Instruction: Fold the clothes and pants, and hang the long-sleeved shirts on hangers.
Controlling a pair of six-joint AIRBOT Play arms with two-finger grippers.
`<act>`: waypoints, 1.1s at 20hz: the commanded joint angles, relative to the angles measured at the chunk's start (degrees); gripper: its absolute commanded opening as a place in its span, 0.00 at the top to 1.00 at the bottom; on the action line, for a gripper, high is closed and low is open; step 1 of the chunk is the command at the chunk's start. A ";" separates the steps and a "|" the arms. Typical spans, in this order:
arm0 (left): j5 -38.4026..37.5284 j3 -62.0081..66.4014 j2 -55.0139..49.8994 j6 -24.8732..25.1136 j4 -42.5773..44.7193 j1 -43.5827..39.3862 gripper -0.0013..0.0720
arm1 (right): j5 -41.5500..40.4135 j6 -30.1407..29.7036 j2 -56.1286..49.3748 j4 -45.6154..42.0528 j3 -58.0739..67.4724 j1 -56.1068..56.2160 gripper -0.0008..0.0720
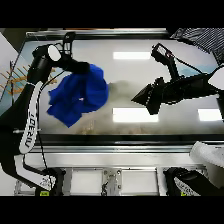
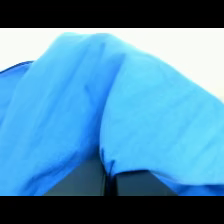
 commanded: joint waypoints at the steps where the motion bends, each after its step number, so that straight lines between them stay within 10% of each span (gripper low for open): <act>1: -0.59 0.04 6.60 2.40 -3.41 -10.95 0.97 | 0.24 1.16 0.13 3.63 0.11 -0.09 0.97; 6: -0.59 -0.11 4.94 1.40 -0.07 -24.24 0.97 | -11.58 20.06 3.78 -23.15 0.11 -8.28 0.97; 7: -0.61 -0.11 3.72 0.98 0.85 -25.57 0.64 | -13.09 24.57 4.39 -27.17 0.11 -10.75 0.97; 8: -0.61 -0.11 2.43 -0.63 2.34 -26.38 0.09 | -13.49 28.02 4.57 -29.51 0.09 -13.09 0.97; 12: -4.44 -3.74 2.93 -10.25 7.26 -21.38 0.08 | -9.46 29.64 3.78 -29.99 -1.66 -21.99 0.91; 14: -4.33 -12.52 7.28 -11.13 4.98 -16.50 0.08 | -8.74 29.64 3.80 -29.99 -6.03 -24.50 0.25; 15: -4.26 -17.81 9.73 -11.23 3.98 -13.99 0.08 | -8.87 29.66 3.78 -29.94 -8.90 -25.20 0.08; 22: 2.19 -55.25 21.57 -10.56 -9.55 3.21 0.08 | -16.31 29.64 0.92 -23.74 -30.38 -25.51 0.08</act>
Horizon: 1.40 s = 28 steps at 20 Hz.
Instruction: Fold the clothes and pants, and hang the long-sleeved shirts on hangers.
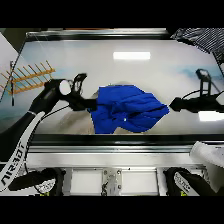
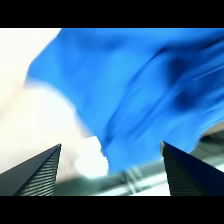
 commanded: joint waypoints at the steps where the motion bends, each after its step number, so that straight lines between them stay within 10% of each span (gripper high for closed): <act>1: 4.63 -15.93 3.10 2.27 -10.64 7.15 0.08 | -4.02 0.20 -2.40 5.33 -8.83 -0.37 0.08; 6: 7.39 -21.62 -1.09 12.39 -25.92 4.66 0.08 | -6.12 -3.96 -8.28 15.26 -11.96 -0.26 0.08; 13: 7.15 -16.24 -6.75 12.52 -26.05 -2.23 0.08 | -8.59 -7.45 -16.90 22.93 -12.00 5.25 0.08; 14: 7.15 -15.50 -7.30 12.52 -26.03 -2.86 0.22 | -9.53 -7.43 -17.70 22.93 -12.00 6.62 0.08; 15: 7.17 -14.91 -7.67 12.55 -25.70 -3.17 0.65 | -10.99 -7.43 -18.32 22.91 -12.00 8.04 0.09; 16: 7.19 -14.05 -7.96 12.66 -25.53 -3.02 0.96 | -12.87 -7.74 -18.53 22.82 -11.89 9.09 0.31; 17: 6.51 -12.81 -7.74 12.72 -25.46 -1.92 0.97 | -13.77 -8.55 -18.36 22.12 -11.13 9.35 0.79; 18: 4.79 -10.64 -6.82 12.66 -24.74 0.22 0.97 | -13.14 -8.70 -18.18 20.59 -8.92 9.07 0.97; 24: -8.02 2.73 10.99 12.46 -20.22 13.79 0.97 | 9.18 -6.88 -12.33 -5.33 23.08 2.36 0.97; 28: -9.46 1.88 20.24 10.60 -13.70 13.81 0.97 | 4.42 -3.34 -9.46 -11.37 31.58 0.33 0.97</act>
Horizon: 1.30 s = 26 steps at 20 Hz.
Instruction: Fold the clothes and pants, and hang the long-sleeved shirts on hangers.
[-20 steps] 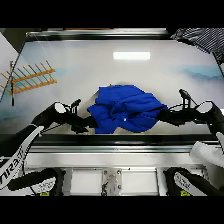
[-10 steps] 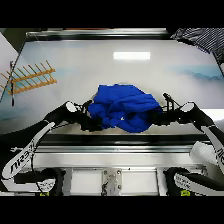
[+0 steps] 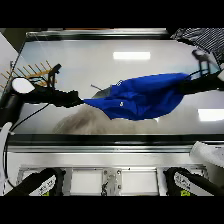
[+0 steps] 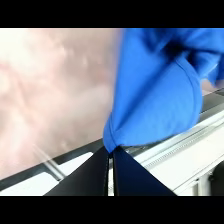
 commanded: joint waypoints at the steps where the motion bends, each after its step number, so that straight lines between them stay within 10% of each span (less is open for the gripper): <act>1: -1.27 -1.40 7.87 -1.81 4.74 0.02 0.97 | -3.26 4.24 1.90 -7.17 6.86 -1.70 0.97; 4: 4.24 -9.35 9.62 -2.23 4.63 -2.19 0.97 | -10.62 9.79 -0.81 -7.10 6.84 -1.73 0.92; 6: 8.44 -14.53 8.59 -2.32 4.61 -3.30 0.97 | -12.02 9.84 -3.43 -7.06 6.84 -1.75 0.20; 7: 10.10 -16.41 7.45 -2.32 4.57 -3.65 0.97 | -11.30 9.84 -4.42 -6.97 6.84 -1.75 0.03; 16: 12.52 -19.56 -4.07 -2.29 4.57 -4.00 0.97 | -3.69 1.62 -2.82 23.96 -14.08 5.25 0.03; 26: 13.09 -19.58 -5.01 -2.19 4.59 -4.00 0.97 | -18.18 0.74 -15.50 24.96 -21.90 19.23 0.20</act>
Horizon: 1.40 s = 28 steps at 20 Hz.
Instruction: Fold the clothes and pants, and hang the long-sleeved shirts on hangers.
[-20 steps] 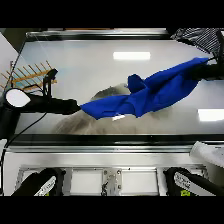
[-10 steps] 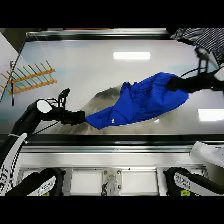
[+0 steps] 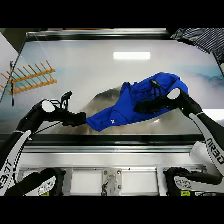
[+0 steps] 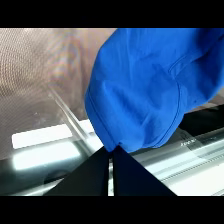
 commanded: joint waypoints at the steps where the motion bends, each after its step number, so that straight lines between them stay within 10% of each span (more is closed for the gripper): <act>1: 0.61 -0.04 -0.13 0.11 -0.02 -0.02 0.97 | -2.69 -0.26 -2.91 0.94 -0.70 1.75 0.21; 2: 0.90 -0.04 -0.13 0.11 -0.02 -0.02 0.97 | -3.54 -0.26 -2.95 1.20 -0.70 1.75 0.23; 5: 1.68 0.02 -0.13 0.09 -0.02 0.00 0.97 | -5.99 -0.31 -2.82 1.92 -0.02 1.75 0.93; 6: 1.62 0.50 -0.11 0.11 -0.02 0.31 0.97 | -5.92 -0.28 -2.40 1.75 1.07 1.53 0.97; 18: 1.16 48.81 10.97 -0.28 3.89 3.74 0.97 | 8.63 0.46 13.92 -6.32 40.61 -3.61 0.98; 26: -0.68 13.60 6.93 -6.58 13.31 -4.98 0.97 | 5.49 8.57 19.78 -14.19 -0.55 5.18 0.97; 27: 1.57 7.78 5.20 -7.26 13.20 -6.69 0.97 | 3.56 8.59 19.52 -12.48 -5.33 5.88 0.91; 28: 2.95 4.02 3.54 -7.30 12.94 -7.93 0.97 | 2.56 8.59 19.23 -10.40 -8.41 5.92 0.61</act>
